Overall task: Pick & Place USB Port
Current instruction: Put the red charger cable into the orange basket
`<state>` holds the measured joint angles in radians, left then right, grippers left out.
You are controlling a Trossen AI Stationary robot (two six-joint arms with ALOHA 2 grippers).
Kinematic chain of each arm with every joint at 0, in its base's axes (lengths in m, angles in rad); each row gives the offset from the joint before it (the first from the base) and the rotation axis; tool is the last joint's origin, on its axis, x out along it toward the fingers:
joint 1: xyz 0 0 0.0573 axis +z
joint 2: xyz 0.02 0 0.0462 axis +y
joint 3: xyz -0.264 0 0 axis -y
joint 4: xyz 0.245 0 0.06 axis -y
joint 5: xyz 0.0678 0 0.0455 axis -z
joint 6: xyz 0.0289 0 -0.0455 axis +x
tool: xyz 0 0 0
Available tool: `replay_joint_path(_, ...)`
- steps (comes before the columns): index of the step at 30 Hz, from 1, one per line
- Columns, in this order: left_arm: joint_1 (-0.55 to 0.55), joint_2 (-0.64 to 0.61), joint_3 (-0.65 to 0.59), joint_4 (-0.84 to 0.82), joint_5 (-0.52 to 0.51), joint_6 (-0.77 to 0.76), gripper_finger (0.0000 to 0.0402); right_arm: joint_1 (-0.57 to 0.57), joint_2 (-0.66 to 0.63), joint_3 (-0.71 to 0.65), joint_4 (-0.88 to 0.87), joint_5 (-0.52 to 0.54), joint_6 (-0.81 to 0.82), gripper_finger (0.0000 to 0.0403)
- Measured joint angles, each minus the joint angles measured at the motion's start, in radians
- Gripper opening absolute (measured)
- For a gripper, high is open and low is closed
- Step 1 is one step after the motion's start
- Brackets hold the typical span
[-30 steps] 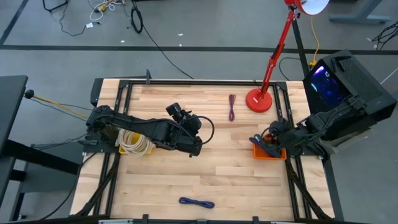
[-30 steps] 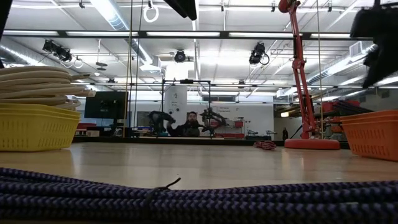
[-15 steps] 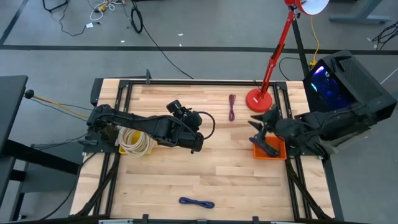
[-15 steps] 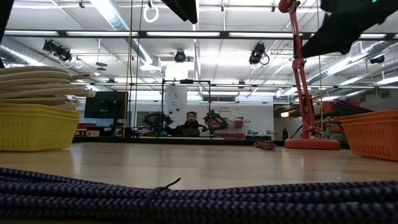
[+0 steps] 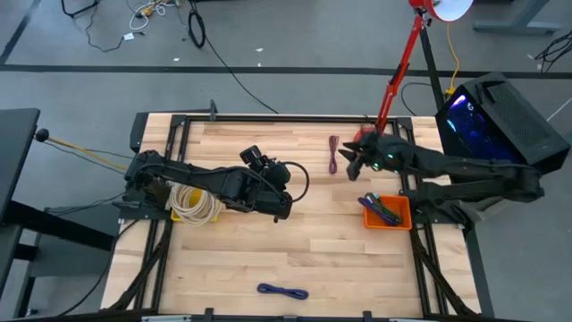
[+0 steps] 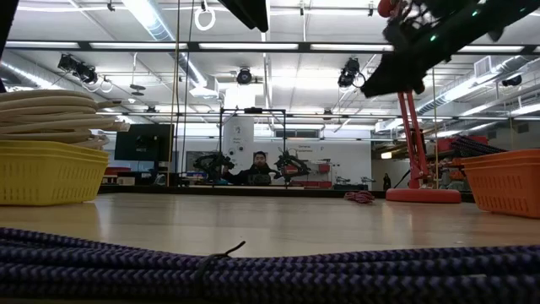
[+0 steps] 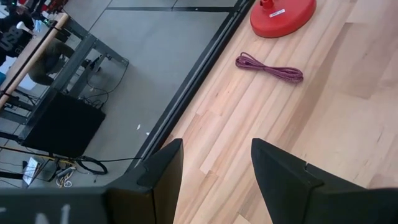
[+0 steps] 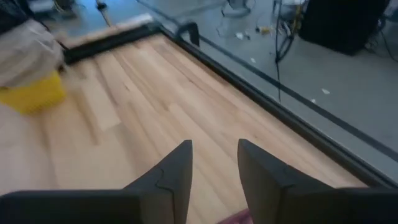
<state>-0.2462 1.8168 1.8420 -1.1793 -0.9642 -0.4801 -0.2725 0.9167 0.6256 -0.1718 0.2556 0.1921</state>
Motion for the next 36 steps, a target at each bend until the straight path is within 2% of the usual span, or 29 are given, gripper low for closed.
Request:
replay_joint_path(6, 0.000, 0.000, 0.000, 0.000, 0.010, 0.001, 0.0195, -0.109, 0.122, 0.000, 0.050, -0.112, -0.021, 0.0143)
replay_joint_path(13, 0.000, 0.000, 0.000, 0.000, 0.023, 0.002, 0.0195, -0.180, 0.218, 0.000, 0.083, -0.205, 0.006, 0.0194)
replay_joint_path(18, 0.000, 0.000, 0.000, 0.001, 0.023, 0.002, 0.0195, -0.179, 0.324, 0.000, 0.129, -0.197, 0.009, 0.0219)
replay_joint_path(24, 0.000, 0.000, 0.000, 0.001, 0.024, 0.002, 0.0195, -0.192, 0.437, 0.000, 0.179, -0.184, 0.009, 0.0228)
replay_joint_path(36, 0.000, 0.000, 0.000, 0.002, 0.027, 0.002, 0.0195, -0.198, 0.474, 0.000, 0.117, -0.053, 0.063, 0.0229)
